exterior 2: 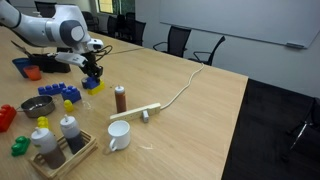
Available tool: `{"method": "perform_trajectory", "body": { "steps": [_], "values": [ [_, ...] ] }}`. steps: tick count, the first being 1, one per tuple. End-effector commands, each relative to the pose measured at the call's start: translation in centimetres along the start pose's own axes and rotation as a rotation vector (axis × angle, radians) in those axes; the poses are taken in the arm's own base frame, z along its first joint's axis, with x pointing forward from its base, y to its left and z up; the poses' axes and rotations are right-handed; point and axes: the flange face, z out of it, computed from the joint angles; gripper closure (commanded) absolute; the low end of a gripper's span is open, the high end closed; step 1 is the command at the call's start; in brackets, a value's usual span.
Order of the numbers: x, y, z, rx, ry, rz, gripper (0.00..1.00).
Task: Pick up the combined blue and yellow blocks and put it on top of the blue block.
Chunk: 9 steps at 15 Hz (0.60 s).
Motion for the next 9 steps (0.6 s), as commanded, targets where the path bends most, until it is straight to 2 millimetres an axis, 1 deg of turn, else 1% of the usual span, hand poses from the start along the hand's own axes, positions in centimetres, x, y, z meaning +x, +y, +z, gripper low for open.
{"method": "perform_trajectory", "body": {
  "steps": [1,2,4,9],
  "values": [
    [-0.3,-0.7,-3.1,-0.032,-0.072,0.034,0.90],
    [-0.4,-1.1,-3.8,-0.036,-0.084,0.050,0.90],
    [-0.5,-2.0,-4.4,-0.040,-0.084,0.077,0.90],
    [-0.9,-4.8,-4.2,-0.004,-0.075,0.165,0.90]
  ]
}}
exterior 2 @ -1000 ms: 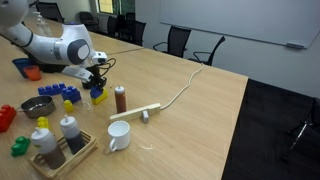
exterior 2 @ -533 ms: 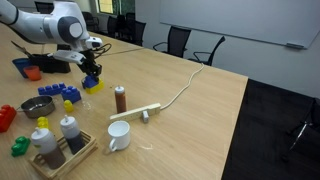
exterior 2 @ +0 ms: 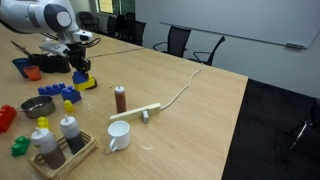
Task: Pick up the combined blue and yellow blocks and put it on top of the blue block.
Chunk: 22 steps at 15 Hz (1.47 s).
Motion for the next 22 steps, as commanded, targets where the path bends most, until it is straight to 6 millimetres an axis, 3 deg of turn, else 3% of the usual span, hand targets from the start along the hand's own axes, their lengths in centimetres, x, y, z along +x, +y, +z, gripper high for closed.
{"method": "perform_trajectory", "body": {
  "steps": [1,5,13,22],
  "values": [
    [-0.3,-1.4,-0.5,0.030,0.009,0.064,0.90],
    [-0.6,-2.9,-1.1,0.058,0.053,0.105,0.90],
    [-2.5,-5.1,0.1,0.075,0.078,0.083,0.90],
    [-3.9,-5.5,1.1,0.059,0.052,0.059,0.90]
  ]
}}
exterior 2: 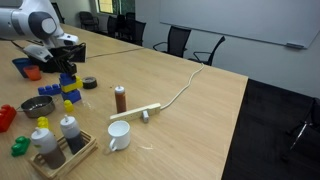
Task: Pick up the combined blue and yellow blocks and put it on top of the blue block.
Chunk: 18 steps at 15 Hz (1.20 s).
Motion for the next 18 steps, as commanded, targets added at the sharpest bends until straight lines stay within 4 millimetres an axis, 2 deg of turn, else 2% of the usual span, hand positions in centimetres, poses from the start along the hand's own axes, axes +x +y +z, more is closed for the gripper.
{"method": "perform_trajectory", "body": {
  "steps": [1,18],
  "values": [
    [-0.6,0.5,-0.2,0.000,0.008,-0.001,0.90],
    [-1.0,2.5,3.3,-0.015,0.088,0.011,0.90]
  ]
}}
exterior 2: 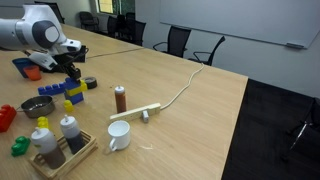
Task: Pick up the combined blue and yellow blocks and put it on top of the blue block.
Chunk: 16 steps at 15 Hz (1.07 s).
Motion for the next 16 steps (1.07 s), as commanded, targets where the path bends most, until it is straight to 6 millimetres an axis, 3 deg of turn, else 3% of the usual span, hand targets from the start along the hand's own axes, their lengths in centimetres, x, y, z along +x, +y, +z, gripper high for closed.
{"method": "perform_trajectory", "body": {
  "steps": [1,4,5,6,7,10,11,14,15,16],
  "values": [
    [-0.6,0.6,1.3,-0.009,0.033,0.005,0.90],
    [-0.8,0.6,1.3,0.005,0.018,-0.007,0.90],
    [-0.9,0.4,1.2,0.011,0.017,-0.017,0.78],
    [-0.9,0.3,1.0,0.013,0.020,-0.029,0.40],
    [-1.1,0.1,0.9,0.023,0.019,-0.040,0.39],
    [-2.2,-0.4,1.4,0.077,0.006,-0.070,0.19],
    [-1.8,-0.6,1.8,0.029,-0.004,-0.045,0.37],
    [-2.1,-0.8,1.8,0.052,0.001,-0.061,0.19],
    [-2.0,-0.7,1.8,0.052,0.001,-0.061,0.19],
    [-2.0,-0.7,1.8,0.052,0.001,-0.061,0.05]
  ]
}}
